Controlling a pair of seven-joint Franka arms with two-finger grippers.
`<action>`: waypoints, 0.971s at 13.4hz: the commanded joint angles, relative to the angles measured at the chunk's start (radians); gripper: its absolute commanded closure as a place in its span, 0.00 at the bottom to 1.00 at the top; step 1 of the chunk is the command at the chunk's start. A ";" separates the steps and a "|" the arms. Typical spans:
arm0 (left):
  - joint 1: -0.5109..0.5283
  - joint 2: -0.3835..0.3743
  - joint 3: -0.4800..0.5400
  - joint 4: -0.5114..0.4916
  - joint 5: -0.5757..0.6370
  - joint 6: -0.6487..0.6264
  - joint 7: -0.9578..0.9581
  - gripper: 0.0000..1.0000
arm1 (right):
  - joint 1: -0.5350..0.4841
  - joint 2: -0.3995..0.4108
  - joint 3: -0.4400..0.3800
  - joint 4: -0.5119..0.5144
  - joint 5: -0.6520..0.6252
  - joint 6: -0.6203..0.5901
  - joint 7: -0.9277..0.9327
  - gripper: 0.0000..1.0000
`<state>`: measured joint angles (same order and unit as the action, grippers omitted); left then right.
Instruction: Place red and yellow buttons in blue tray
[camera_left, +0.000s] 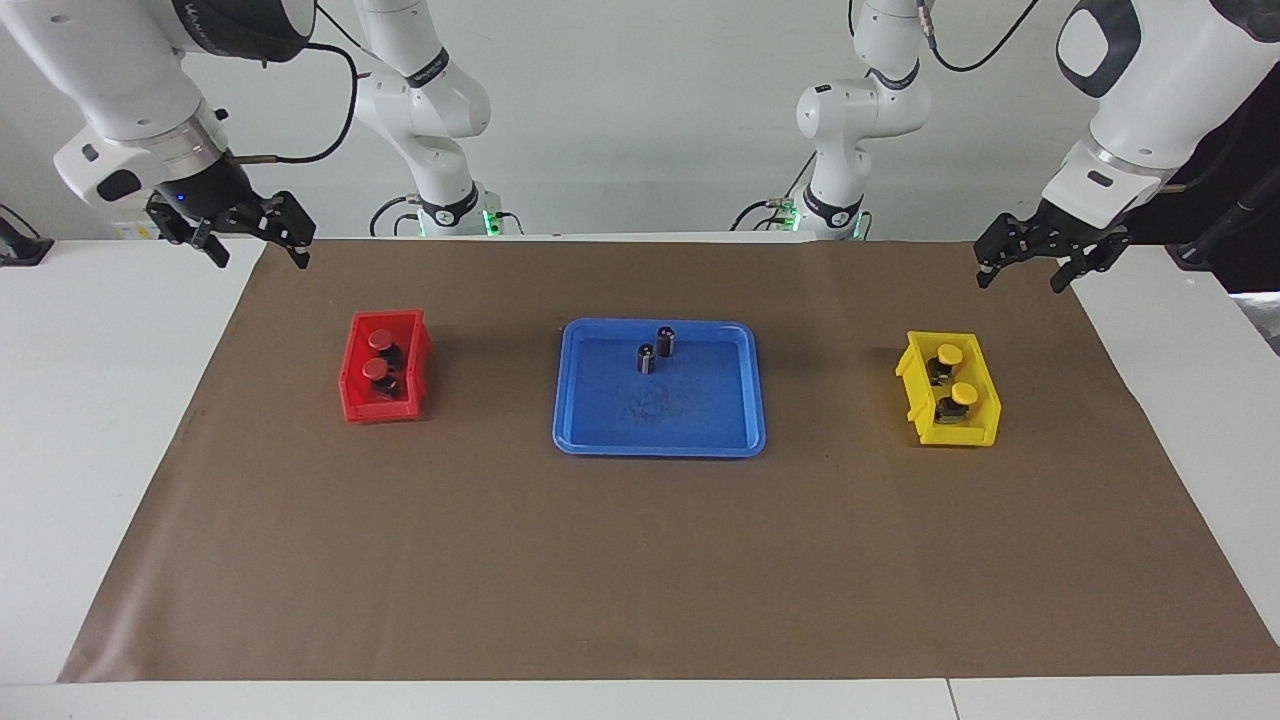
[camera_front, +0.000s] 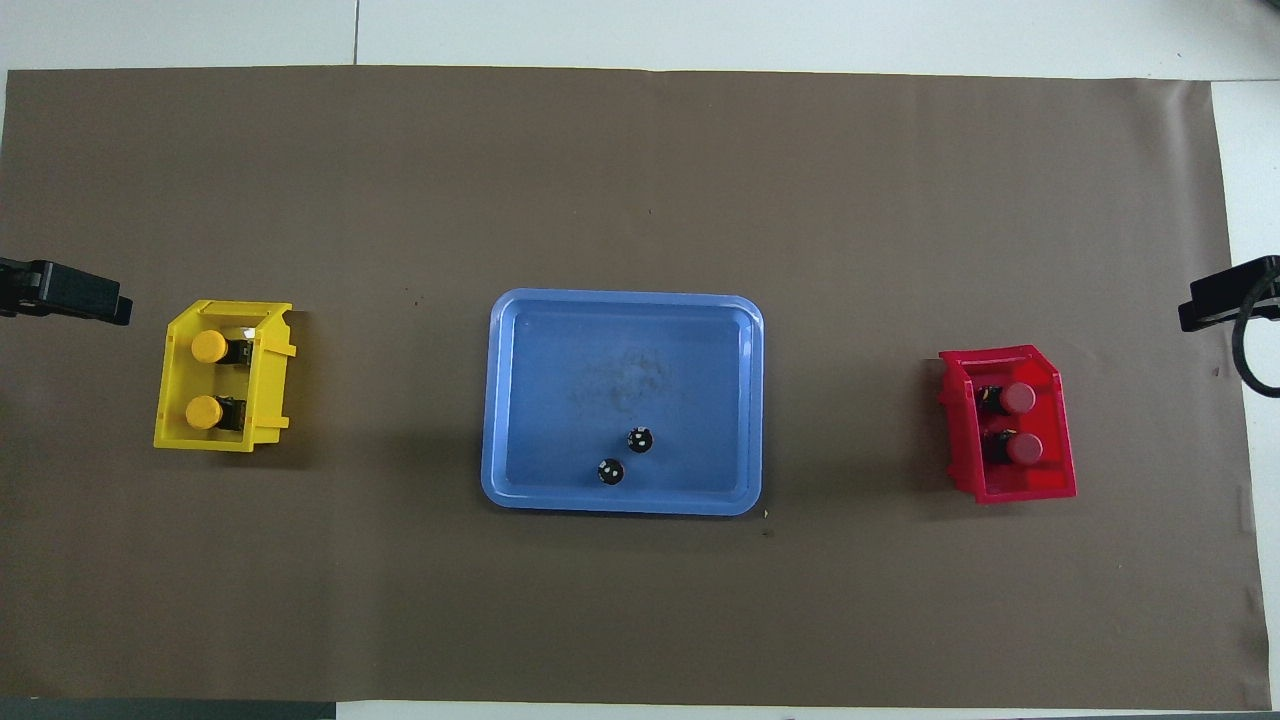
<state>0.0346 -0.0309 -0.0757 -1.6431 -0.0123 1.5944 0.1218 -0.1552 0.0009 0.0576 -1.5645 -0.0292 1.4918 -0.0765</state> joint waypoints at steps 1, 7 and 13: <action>0.004 -0.018 0.001 -0.014 0.009 -0.005 -0.013 0.00 | -0.003 -0.009 0.008 -0.104 0.024 0.117 0.021 0.00; 0.016 -0.062 0.001 -0.130 0.008 0.125 -0.013 0.00 | 0.029 0.022 0.008 -0.310 0.055 0.364 0.018 0.17; 0.051 -0.070 0.001 -0.311 0.009 0.289 0.052 0.04 | 0.031 0.028 0.008 -0.532 0.057 0.617 -0.002 0.30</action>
<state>0.0771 -0.0690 -0.0715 -1.8662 -0.0118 1.8105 0.1576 -0.1186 0.0530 0.0613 -2.0324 0.0151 2.0548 -0.0722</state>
